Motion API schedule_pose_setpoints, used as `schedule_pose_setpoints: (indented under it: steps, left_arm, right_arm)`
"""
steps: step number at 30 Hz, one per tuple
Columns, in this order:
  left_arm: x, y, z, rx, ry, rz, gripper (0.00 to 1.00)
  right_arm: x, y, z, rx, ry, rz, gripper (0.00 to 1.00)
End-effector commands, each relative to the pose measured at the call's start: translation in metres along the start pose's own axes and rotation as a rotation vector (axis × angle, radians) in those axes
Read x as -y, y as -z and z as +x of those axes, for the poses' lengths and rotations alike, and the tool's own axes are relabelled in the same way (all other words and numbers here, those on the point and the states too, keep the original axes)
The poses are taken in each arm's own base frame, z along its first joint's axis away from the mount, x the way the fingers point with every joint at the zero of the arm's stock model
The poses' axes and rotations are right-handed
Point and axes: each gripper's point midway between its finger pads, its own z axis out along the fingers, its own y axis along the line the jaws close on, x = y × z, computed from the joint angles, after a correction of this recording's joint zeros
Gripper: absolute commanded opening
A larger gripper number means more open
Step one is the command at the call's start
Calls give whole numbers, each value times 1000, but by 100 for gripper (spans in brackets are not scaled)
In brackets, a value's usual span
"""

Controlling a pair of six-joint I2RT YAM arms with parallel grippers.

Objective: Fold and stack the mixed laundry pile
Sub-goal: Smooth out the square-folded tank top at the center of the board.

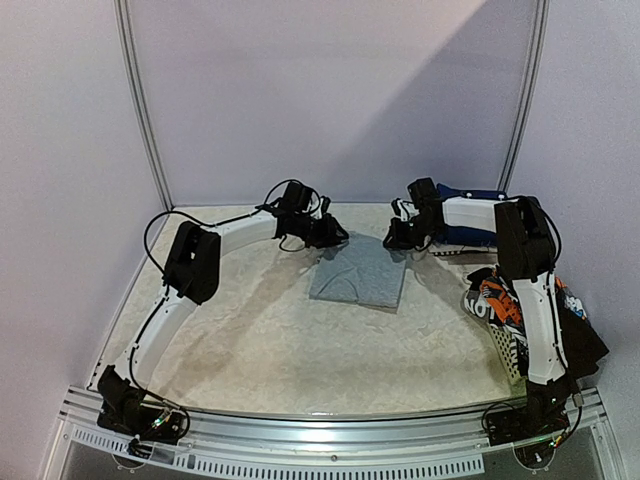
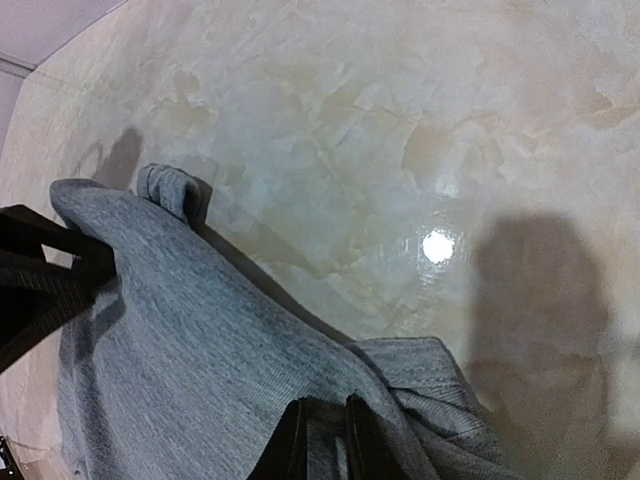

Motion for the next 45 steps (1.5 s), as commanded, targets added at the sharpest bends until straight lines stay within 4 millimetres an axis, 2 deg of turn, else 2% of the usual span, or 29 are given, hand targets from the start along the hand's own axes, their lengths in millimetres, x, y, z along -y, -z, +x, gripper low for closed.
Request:
schedule_pose_setpoints:
  steps: [1,5,9,12,16,19,20,23,24,26,29,33,38,42,45]
  left_arm:
    - [-22,3,-23,44,114,44,33]
    - [-33,5,-27,43,177,73,32]
    - [-21,15,-30,40,160,96,32]
    - [-5,31,-33,43,121,101,34]
    - [13,58,-32,48,64,91,41]
    - [25,82,-28,64,20,79,46]
    - [27,89,-24,65,5,69,47]
    - [33,112,-11,68,-35,39,50]
    - [34,119,-6,69,-45,26,50]
    - [33,130,9,60,-70,-7,50]
    - [29,139,36,27,-99,-48,51]
    - [18,143,78,-43,-130,-129,51]
    - [13,143,118,-116,-154,-216,50]
    - [9,142,137,-138,-182,-277,50]
    - [5,138,147,-151,-181,-291,50]
  right_arm:
    - [10,-11,-1,-11,-20,-17,17]
    - [11,-12,-4,-14,-27,-28,18]
    - [-3,-4,-14,-6,-19,-71,20]
    - [-21,6,-21,2,-2,-103,25]
    - [-57,40,-34,40,70,-118,40]
    - [-74,56,-25,43,98,-114,48]
    - [-84,67,-25,59,112,-119,50]
    - [-94,85,-4,56,121,-106,52]
    - [-94,85,8,40,119,-100,52]
    - [-97,98,26,41,114,-89,53]
    - [-92,103,62,10,74,-67,54]
    - [-83,115,103,-21,16,-64,56]
    - [-62,112,158,-111,-50,-64,59]
    - [-59,111,177,-130,-84,-97,61]
    - [-55,110,184,-133,-94,-95,63]
